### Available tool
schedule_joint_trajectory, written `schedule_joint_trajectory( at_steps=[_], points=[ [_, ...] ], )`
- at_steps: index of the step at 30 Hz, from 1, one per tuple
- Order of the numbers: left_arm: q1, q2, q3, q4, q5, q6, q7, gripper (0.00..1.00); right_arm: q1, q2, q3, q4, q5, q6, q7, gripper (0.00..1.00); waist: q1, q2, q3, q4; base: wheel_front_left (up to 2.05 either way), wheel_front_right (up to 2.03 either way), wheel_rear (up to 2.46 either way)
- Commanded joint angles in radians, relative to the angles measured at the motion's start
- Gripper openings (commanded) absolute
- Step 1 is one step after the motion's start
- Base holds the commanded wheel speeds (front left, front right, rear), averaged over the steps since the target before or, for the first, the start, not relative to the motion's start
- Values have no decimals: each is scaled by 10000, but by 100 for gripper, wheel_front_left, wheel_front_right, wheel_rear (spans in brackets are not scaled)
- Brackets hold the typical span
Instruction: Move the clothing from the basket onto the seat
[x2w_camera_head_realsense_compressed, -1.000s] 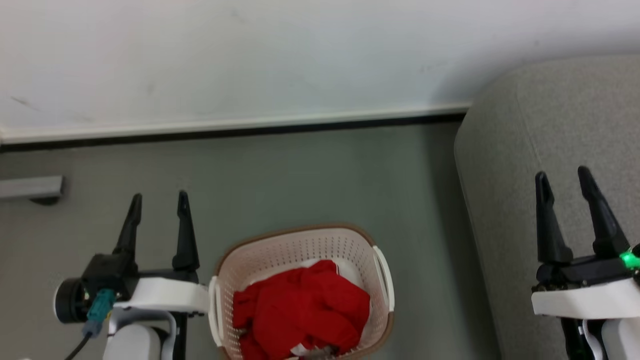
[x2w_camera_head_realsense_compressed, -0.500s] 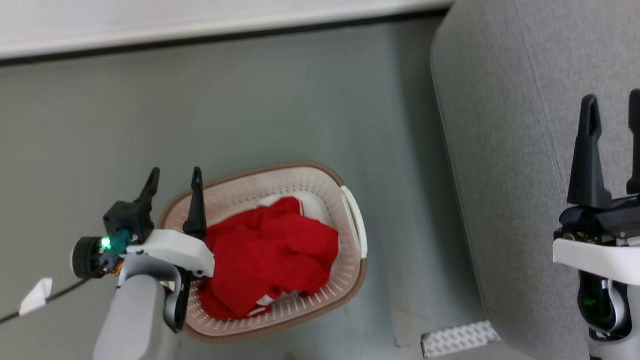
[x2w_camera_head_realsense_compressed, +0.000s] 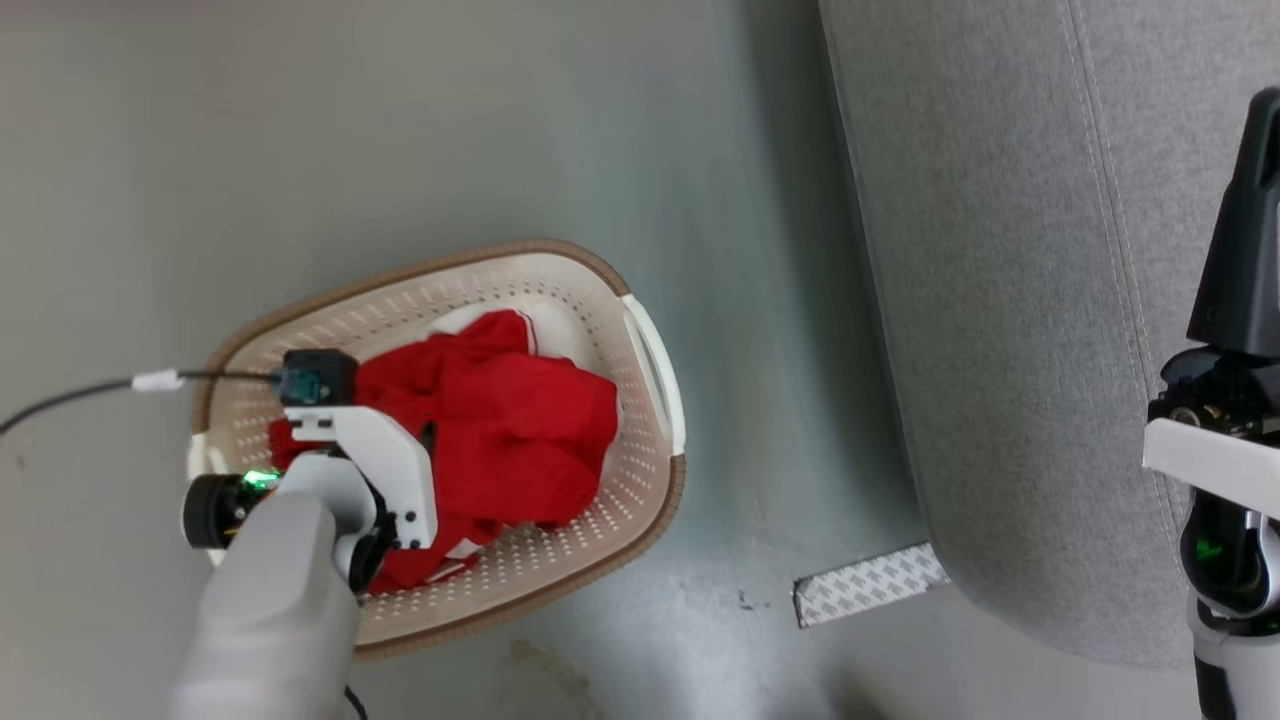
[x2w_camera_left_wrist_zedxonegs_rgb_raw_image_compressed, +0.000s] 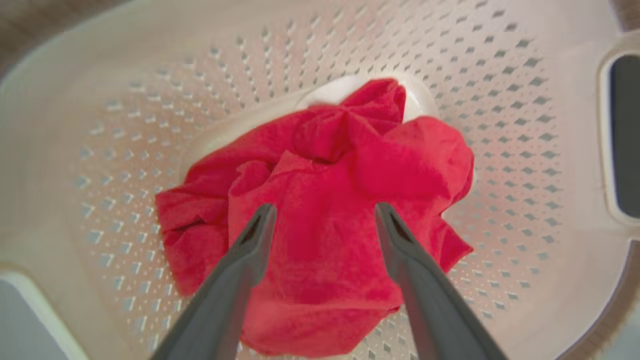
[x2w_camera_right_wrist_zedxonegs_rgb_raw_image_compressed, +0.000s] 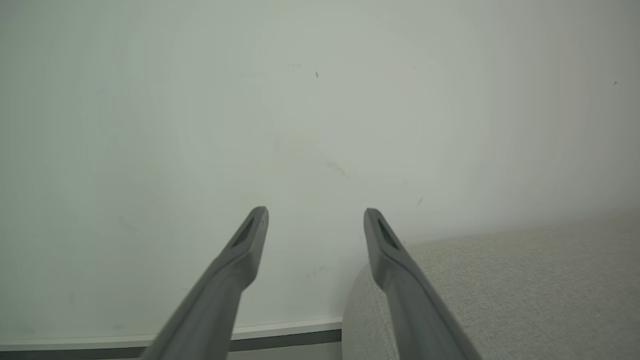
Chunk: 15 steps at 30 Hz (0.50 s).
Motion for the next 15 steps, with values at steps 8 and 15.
schedule_joint_trajectory(
  at_steps=[8, 15],
  points=[
    [-1384, 333, -582, 1496, 482, 45, 1682, 100, -484, 206, 100, -189, 216, -21, 9, 100, -3, 0, 1115, -739, 0, 0, 0],
    [-2031, 729, -1101, 2035, 917, 441, 2229, 100, -946, 293, 356, -294, 264, -21, 9, 100, -3, 0, 1999, -1289, 0, 0, 0]
  ],
)
